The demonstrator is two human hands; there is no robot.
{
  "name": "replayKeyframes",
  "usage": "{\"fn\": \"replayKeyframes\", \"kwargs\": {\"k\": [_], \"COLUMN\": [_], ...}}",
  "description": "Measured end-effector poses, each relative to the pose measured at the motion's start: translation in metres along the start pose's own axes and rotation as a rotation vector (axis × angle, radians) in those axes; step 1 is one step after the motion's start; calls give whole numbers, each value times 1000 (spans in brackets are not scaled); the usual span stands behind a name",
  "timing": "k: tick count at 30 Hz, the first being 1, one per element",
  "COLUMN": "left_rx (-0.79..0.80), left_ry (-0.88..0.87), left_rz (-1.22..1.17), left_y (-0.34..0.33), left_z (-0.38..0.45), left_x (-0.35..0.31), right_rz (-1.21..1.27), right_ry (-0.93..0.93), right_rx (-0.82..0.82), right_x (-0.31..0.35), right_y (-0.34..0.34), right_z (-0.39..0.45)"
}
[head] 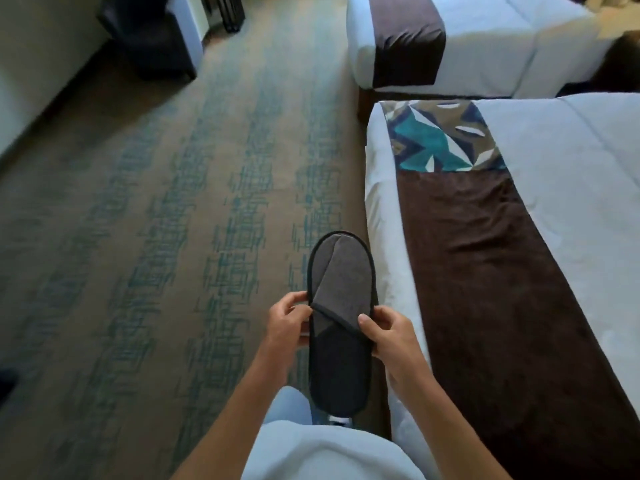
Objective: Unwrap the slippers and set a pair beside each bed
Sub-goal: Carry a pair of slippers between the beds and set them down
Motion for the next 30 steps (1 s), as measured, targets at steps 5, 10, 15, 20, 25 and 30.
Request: {"fn": "replayKeyframes", "kwargs": {"k": [5,10,15,20,25,30], "left_rx": [18,50,66,75,79,110], "left_ry": [28,15,23,8,11,38], "left_rz": [-41,-33,-51,-46,-67,-54], "left_y": [-30,-65,-97,-130,-174,-244], "left_z": [79,183,298,402,495,599], "left_x": [-40,-87,-153,-235,-303,-357], "right_rz": [-17,-48,-52,-43,-15,-7], "right_ry": [12,-16,-28,-6,-23,-38], "right_rx": [-1,-26,-53,-70,-74,-118], "right_x": [47,91,157,238,304,352], "right_y": [-24,-60,-103,-141,-167,-173], "right_z": [83,182,292,394,492,614]}}
Point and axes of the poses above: each hand's wrist, its own z-axis towards the middle knuckle, its own y-axis out of the back of the hand, x = y × z, the point moved 9 cm from there along z, towards the middle knuckle, and after that the axes turned 14 degrees about -x, right-handed, at the moved point
